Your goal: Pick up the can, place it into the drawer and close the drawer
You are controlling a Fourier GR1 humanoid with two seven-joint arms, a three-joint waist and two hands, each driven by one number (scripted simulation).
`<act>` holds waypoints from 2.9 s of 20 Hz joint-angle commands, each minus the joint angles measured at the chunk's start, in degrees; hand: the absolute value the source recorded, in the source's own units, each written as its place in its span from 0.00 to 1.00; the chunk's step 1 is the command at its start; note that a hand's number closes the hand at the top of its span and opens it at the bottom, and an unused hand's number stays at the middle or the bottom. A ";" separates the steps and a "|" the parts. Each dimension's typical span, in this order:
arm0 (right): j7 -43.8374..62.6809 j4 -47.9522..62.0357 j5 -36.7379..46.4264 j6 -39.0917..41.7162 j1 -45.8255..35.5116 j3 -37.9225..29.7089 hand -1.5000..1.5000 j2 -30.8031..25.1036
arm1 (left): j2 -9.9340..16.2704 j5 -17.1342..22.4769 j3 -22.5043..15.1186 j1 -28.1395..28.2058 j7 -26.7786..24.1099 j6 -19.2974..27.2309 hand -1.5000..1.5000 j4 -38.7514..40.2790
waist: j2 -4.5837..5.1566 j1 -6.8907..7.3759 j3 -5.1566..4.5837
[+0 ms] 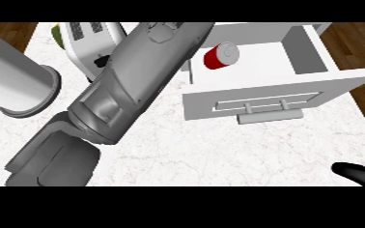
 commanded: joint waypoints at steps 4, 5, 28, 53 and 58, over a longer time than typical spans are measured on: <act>-0.63 -1.87 2.37 1.46 0.29 1.43 0.00 -1.62 | 0.00 2.61 -1.74 -0.42 -2.79 3.22 0.00 2.29 | 0.19 -0.73 -0.01; -1.37 -0.07 2.70 2.31 -1.02 0.73 0.00 -3.33 | 0.00 3.09 -1.58 -1.06 -3.26 4.08 0.00 2.37 | 0.49 -1.21 0.03; -15.44 25.47 44.32 -3.92 -16.24 22.19 0.00 -8.16 | 0.09 8.80 1.13 -5.43 -6.95 3.69 0.00 5.26 | 0.20 4.61 -0.09; -24.28 86.51 66.09 -35.97 -45.63 18.97 0.00 -0.54 | 9.84 5.42 1.05 2.93 -0.85 -2.42 0.00 -3.35 | -0.75 8.97 -0.15; -24.65 96.33 67.09 -40.30 -53.50 16.29 0.00 -1.40 | 10.61 4.88 0.36 6.11 0.43 -2.88 0.00 -7.21 | -0.43 10.45 -0.14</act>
